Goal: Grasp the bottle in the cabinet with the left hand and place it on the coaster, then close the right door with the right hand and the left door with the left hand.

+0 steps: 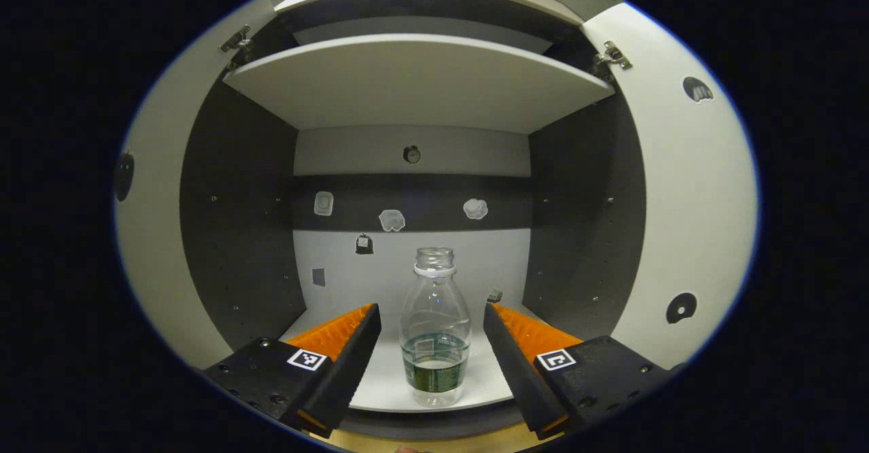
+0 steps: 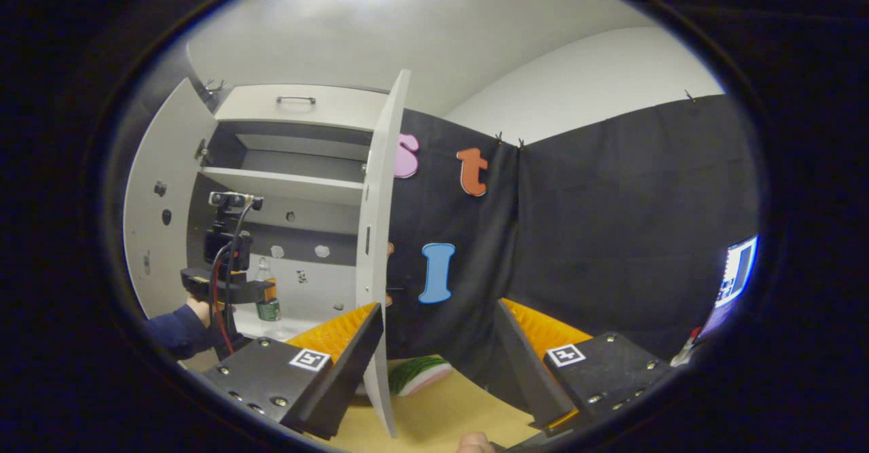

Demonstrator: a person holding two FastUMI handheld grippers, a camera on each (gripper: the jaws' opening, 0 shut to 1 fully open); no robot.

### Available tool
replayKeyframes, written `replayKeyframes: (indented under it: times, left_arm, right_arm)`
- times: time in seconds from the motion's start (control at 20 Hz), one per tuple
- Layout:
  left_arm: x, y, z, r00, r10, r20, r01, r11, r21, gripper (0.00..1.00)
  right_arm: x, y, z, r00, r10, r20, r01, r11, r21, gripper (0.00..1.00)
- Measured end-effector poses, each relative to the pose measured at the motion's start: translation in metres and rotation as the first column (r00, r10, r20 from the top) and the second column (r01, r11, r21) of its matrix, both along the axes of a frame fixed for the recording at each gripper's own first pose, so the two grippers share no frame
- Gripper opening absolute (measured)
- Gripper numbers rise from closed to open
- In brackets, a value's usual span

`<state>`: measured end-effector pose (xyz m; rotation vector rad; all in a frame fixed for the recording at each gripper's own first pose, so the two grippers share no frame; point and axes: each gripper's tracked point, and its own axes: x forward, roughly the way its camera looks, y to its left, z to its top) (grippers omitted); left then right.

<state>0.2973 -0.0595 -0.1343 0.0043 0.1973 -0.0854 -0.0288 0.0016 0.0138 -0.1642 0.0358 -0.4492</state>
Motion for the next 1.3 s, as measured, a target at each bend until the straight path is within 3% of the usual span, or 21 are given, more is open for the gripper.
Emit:
replayKeyframes:
  times: [0.1,0.25,0.3,0.35,0.5,1.0,1.3]
  left_arm:
    - [0.01,-0.002,-0.007,1.0,-0.002,-0.018,0.002,1.0,-0.015,1.0]
    - [0.022,-0.005,-0.013,0.999,-0.02,-0.035,0.019,0.999,-0.026,0.96]
    - [0.024,-0.005,-0.014,0.999,-0.018,-0.037,0.017,0.999,-0.028,0.83]
    - [0.023,-0.005,-0.012,0.999,-0.026,-0.037,0.024,0.999,-0.03,0.79]
    - [0.016,-0.006,-0.008,0.998,-0.049,-0.046,0.047,0.997,-0.061,0.79]
    - [-0.089,-0.017,0.033,0.969,-0.245,-0.018,0.236,0.951,-0.2,0.76]
    - [-0.155,-0.015,0.003,0.945,-0.323,-0.056,0.301,0.923,-0.24,0.76]
  right_arm:
    - [-0.001,0.001,-0.005,1.0,-0.005,-0.023,0.005,1.0,-0.002,1.0]
    - [0.002,0.01,-0.016,0.999,0.004,-0.046,-0.003,1.0,0.016,0.97]
    - [0.003,0.009,-0.02,0.999,0.011,-0.05,-0.009,1.0,0.025,0.97]
    - [0.007,0.01,-0.023,0.999,0.017,-0.05,-0.016,0.999,0.03,1.0]
    - [0.021,0.016,-0.027,0.998,0.037,-0.042,-0.035,0.999,0.034,1.0]
    - [0.008,0.029,-0.018,0.994,0.105,-0.02,-0.104,0.993,0.054,1.0]
    - [0.005,0.034,-0.012,0.99,0.14,-0.006,-0.139,0.989,0.048,1.0]
